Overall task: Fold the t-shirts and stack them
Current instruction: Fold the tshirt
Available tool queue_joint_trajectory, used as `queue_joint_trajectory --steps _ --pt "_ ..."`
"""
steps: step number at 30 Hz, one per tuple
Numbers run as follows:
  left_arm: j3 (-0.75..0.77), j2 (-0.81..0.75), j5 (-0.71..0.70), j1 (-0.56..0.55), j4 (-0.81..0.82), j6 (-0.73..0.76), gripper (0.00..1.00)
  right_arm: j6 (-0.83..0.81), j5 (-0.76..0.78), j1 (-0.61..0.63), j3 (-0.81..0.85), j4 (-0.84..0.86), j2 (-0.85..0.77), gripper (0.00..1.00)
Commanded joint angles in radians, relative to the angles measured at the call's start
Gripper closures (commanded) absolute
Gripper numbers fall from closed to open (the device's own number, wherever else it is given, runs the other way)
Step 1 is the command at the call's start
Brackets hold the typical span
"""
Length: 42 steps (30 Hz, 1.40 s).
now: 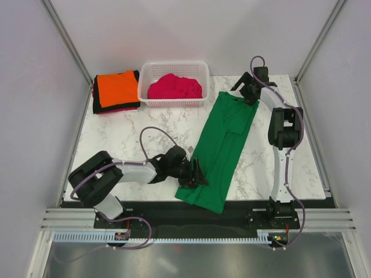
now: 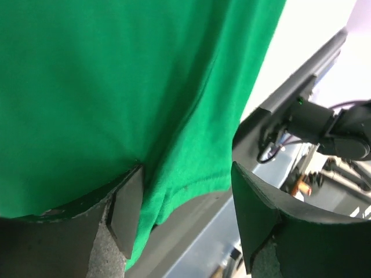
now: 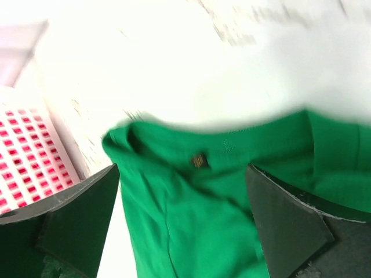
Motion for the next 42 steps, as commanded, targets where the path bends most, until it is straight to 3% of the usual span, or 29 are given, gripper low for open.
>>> queue_joint_trajectory --steps 1,5,8,12,16,18,20,23,27,37,42 --pt "0.114 0.054 0.020 -0.052 0.044 -0.080 0.31 -0.102 0.005 0.009 0.130 -0.007 0.033 0.02" --pt "0.251 0.020 -0.010 -0.068 -0.118 -0.002 0.19 -0.142 0.005 0.035 0.116 0.012 -0.099 0.02" --pt "0.349 -0.032 -0.085 -0.068 -0.301 0.080 0.17 -0.150 0.060 0.055 0.020 -0.017 -0.278 0.02" --pt "0.384 -0.193 -0.255 -0.066 -0.476 0.172 0.17 -0.140 0.118 0.083 -0.309 -0.060 -0.582 0.02" --pt "0.270 -0.346 -0.368 -0.065 -0.562 0.187 0.17 -0.127 0.124 0.132 -0.649 -0.158 -0.940 0.02" --pt "0.216 -0.397 -0.398 -0.060 -0.585 0.172 0.17 -0.111 0.106 0.175 -0.845 -0.189 -1.045 0.03" --pt "0.136 -0.465 -0.404 -0.057 -0.587 0.155 0.18 -0.058 0.104 0.279 -0.975 -0.221 -1.193 0.06" --pt "0.055 -0.537 -0.411 -0.057 -0.585 0.123 0.19 0.048 0.091 0.412 -1.279 -0.227 -1.384 0.14" --pt "-0.028 -0.603 -0.443 -0.057 -0.580 0.104 0.20 0.182 0.071 0.588 -1.465 -0.227 -1.611 0.29" --pt "-0.134 -0.620 -0.420 -0.058 -0.473 0.065 0.23 0.497 0.219 1.038 -1.635 -0.060 -1.621 0.40" --pt "-0.192 -0.601 -0.374 -0.057 -0.378 0.043 0.24 0.577 0.330 1.156 -1.637 -0.083 -1.577 0.41"
